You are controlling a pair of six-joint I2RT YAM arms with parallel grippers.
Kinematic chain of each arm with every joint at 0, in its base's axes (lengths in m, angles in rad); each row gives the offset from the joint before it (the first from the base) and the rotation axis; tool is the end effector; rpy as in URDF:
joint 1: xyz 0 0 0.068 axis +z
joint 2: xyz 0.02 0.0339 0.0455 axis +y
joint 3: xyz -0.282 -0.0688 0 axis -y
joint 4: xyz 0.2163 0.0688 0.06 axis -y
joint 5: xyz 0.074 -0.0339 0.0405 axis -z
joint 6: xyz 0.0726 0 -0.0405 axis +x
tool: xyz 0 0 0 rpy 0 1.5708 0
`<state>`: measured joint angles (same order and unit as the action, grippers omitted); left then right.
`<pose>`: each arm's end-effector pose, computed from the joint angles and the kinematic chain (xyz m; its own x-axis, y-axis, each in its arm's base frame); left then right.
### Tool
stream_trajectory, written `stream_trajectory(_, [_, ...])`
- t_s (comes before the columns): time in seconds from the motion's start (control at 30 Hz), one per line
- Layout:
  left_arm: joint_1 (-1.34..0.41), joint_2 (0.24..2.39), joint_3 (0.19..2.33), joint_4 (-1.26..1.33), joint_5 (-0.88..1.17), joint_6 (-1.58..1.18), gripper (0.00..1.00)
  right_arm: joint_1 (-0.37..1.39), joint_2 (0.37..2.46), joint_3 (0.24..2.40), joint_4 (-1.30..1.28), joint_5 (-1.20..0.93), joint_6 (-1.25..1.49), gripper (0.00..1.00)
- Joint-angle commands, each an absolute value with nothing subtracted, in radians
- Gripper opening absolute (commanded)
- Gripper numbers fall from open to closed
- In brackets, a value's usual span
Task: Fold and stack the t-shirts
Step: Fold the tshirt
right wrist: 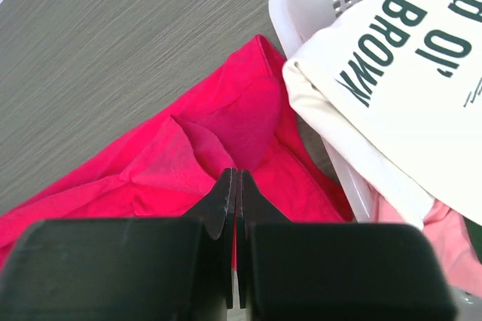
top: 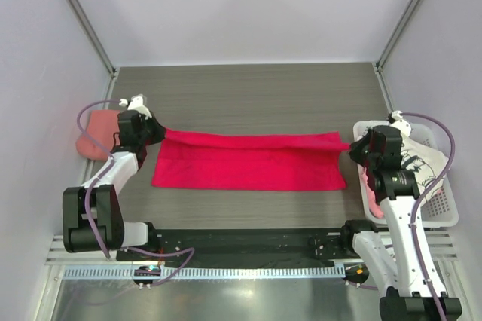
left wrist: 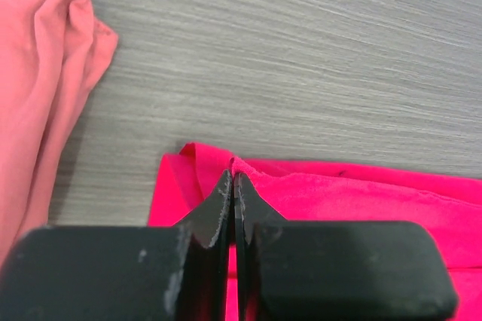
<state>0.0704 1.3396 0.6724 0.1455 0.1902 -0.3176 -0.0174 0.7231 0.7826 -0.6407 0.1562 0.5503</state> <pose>0.2886 0.0066 0.2289 -0.5017 -0.3428 -0.7942 -0.0655 0.9306 -0.3602 0.1425 -0.0138 0.2929 -0.3909 0.5235 -0.7571 0.4125 0.8349 0.3643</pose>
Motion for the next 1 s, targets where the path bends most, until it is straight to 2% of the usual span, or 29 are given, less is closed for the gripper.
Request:
stream_trajectory(0.0, [0.069, 1.296, 0.655, 0.14, 0.17, -0.344, 0.03, -0.023, 0.67, 0.75, -0.657, 0.201, 0.587, 0.01])
stream_trajectory(0.13, [0.069, 1.266, 0.626, 0.127, 0.146, -0.371, 0.1, -0.023, 0.582, 0.719, -0.67, 0.244, 0.658, 0.14])
stream_trajectory(0.17, [0.071, 1.253, 0.62, 0.12, 0.129, -0.382, 0.12, -0.023, 0.568, 0.709, -0.67, 0.245, 0.667, 0.28])
stream_trajectory(0.2, [0.071, 1.226, 0.615, 0.114, 0.114, -0.403, 0.15, -0.023, 0.548, 0.704, -0.669, 0.247, 0.676, 0.52])
stream_trajectory(0.23, [0.069, 1.21, 0.612, 0.106, 0.101, -0.414, 0.19, -0.023, 0.531, 0.7, -0.667, 0.253, 0.686, 0.57])
stream_trajectory(0.27, [0.071, 1.195, 0.608, 0.098, 0.085, -0.426, 0.28, -0.023, 0.503, 0.692, -0.667, 0.268, 0.693, 0.59])
stream_trajectory(0.33, [0.069, 1.137, 0.589, 0.101, 0.083, -0.454, 0.51, -0.023, 0.482, 0.686, -0.641, 0.273, 0.687, 0.59])
stream_trajectory(0.43, [0.069, 1.059, 0.577, 0.086, 0.028, -0.489, 0.52, -0.023, 0.518, 0.69, -0.589, 0.178, 0.634, 0.56])
stream_trajectory(0.5, [0.071, 1.031, 0.58, 0.075, -0.018, -0.506, 0.54, -0.023, 0.613, 0.709, -0.562, 0.062, 0.6, 0.53])
stream_trajectory(0.6, [0.069, 1.014, 0.597, 0.045, -0.105, -0.572, 0.74, -0.021, 0.756, 0.721, -0.497, -0.114, 0.565, 0.52])
stream_trajectory(0.63, [0.069, 1.019, 0.606, 0.003, -0.142, -0.656, 0.93, -0.02, 0.788, 0.722, -0.48, -0.153, 0.558, 0.51])
stream_trajectory(0.67, [0.069, 1.038, 0.642, -0.055, -0.181, -0.71, 0.99, -0.009, 0.817, 0.727, -0.463, -0.173, 0.554, 0.51])
stream_trajectory(0.83, [0.081, 1.156, 0.778, -0.236, -0.137, -0.805, 1.0, 0.081, 1.006, 0.747, -0.336, -0.203, 0.56, 0.48])
stream_trajectory(0.93, [0.081, 1.21, 0.781, -0.212, -0.092, -0.83, 1.0, 0.205, 1.134, 0.79, -0.293, -0.119, 0.572, 0.38])
stream_trajectory(0.97, [0.08, 1.221, 0.779, -0.213, -0.087, -0.841, 1.0, 0.237, 1.167, 0.825, -0.287, -0.1, 0.572, 0.3])
